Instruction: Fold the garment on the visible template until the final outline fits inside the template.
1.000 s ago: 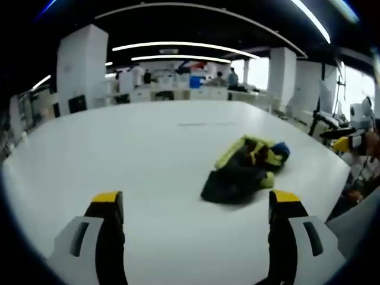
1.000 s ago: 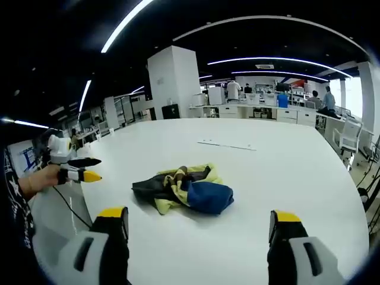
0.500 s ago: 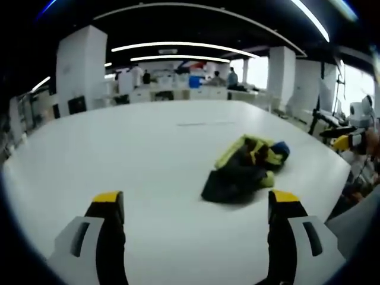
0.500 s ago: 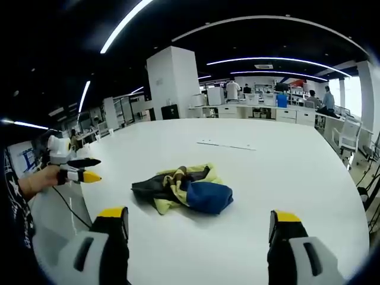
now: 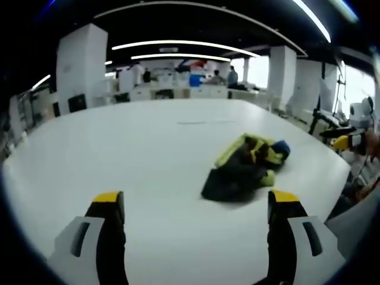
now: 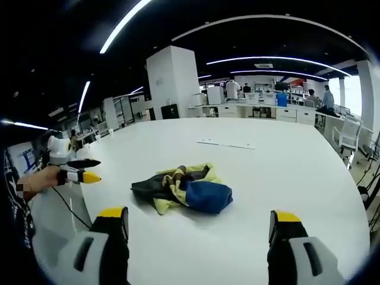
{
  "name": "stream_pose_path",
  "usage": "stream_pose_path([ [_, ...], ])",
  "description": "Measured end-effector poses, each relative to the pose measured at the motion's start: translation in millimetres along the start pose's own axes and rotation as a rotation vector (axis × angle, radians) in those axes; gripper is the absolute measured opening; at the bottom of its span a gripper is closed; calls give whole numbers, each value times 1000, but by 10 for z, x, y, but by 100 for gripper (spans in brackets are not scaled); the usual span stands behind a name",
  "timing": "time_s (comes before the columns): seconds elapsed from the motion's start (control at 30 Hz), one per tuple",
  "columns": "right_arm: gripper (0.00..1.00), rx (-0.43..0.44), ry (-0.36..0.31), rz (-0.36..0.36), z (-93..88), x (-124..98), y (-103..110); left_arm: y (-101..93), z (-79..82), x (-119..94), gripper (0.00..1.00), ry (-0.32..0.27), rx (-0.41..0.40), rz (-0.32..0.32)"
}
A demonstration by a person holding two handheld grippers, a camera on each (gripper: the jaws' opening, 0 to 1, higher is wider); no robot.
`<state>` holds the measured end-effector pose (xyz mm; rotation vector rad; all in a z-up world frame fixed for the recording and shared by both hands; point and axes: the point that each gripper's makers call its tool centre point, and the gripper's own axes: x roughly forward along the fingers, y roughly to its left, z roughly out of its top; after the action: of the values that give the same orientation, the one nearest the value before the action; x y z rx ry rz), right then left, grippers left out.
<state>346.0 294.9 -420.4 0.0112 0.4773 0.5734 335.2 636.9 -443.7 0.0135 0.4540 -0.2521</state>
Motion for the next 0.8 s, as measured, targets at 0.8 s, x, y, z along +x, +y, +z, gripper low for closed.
stream_pose_path([
  [0.8,98,21,-12,-9,-31,4,-73,-124,-37,18,91,15,16,-45],
])
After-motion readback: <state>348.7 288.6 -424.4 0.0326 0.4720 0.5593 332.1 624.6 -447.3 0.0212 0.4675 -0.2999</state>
